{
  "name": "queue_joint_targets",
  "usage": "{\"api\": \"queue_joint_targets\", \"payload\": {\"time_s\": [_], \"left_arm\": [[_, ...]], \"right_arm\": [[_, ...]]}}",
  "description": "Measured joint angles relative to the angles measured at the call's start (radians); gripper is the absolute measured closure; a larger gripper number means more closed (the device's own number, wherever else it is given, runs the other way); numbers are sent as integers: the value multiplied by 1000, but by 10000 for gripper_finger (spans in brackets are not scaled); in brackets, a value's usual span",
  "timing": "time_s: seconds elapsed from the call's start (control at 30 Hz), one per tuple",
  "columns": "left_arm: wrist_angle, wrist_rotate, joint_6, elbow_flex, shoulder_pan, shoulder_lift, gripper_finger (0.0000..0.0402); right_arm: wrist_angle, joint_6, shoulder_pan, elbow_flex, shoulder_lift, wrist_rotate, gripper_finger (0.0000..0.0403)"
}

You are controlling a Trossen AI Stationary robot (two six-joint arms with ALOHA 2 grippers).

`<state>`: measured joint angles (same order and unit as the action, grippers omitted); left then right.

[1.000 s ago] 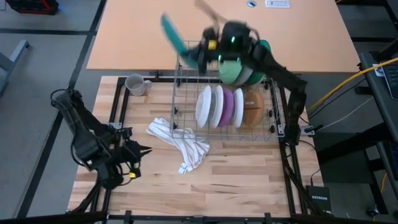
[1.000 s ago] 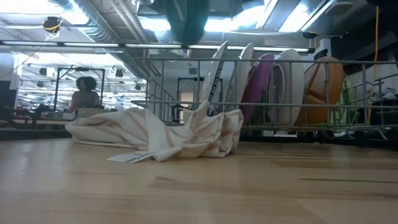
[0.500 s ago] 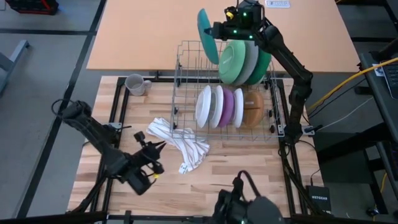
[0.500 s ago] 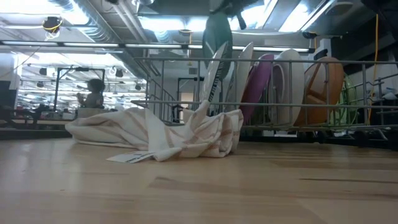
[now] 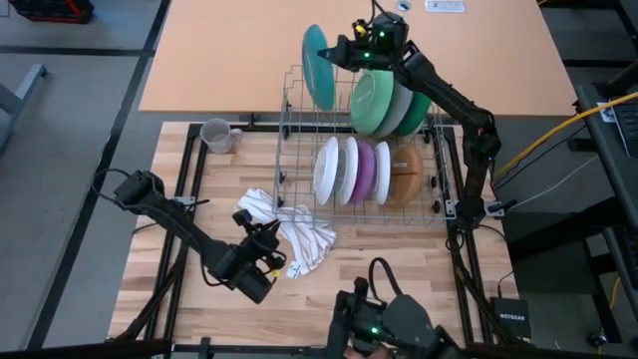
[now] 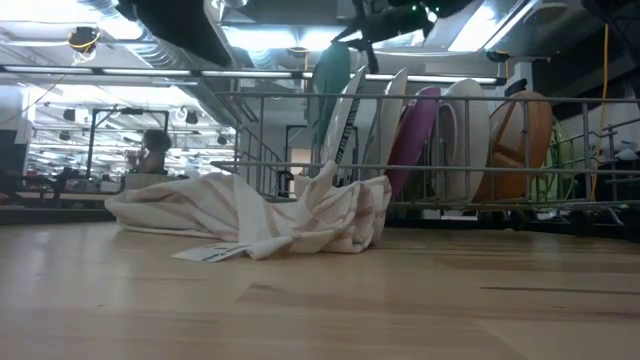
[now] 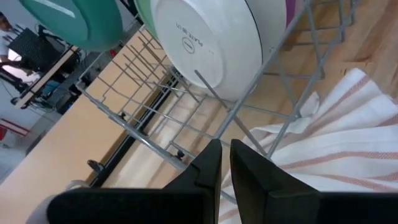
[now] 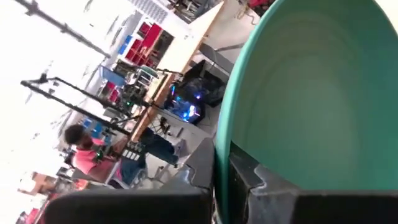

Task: Sort dishes
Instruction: Put the dark green plate into the dish rack

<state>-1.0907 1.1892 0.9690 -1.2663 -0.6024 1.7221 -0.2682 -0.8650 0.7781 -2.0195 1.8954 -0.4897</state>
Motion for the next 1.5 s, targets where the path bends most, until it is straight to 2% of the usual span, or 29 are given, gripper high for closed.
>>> {"api": "queue_joint_targets", "payload": {"time_s": [0.17, 0.43, 0.87, 1.07, 1.5], "left_arm": [[10, -11, -2, 0, 8, 12, 375], [12, -26, 8, 0, 5, 12, 375], [12, -42, 13, 0, 5, 12, 375], [11, -54, 11, 0, 5, 12, 375], [12, -64, 11, 0, 3, 12, 375]], "right_arm": [[21, -46, 2, 70, 0, 26, 387], [30, -56, 1, 98, 0, 43, 387], [46, -171, -8, 99, 0, 115, 386], [114, -230, -21, 99, 0, 134, 386], [77, -227, -26, 99, 0, 141, 386]]}}
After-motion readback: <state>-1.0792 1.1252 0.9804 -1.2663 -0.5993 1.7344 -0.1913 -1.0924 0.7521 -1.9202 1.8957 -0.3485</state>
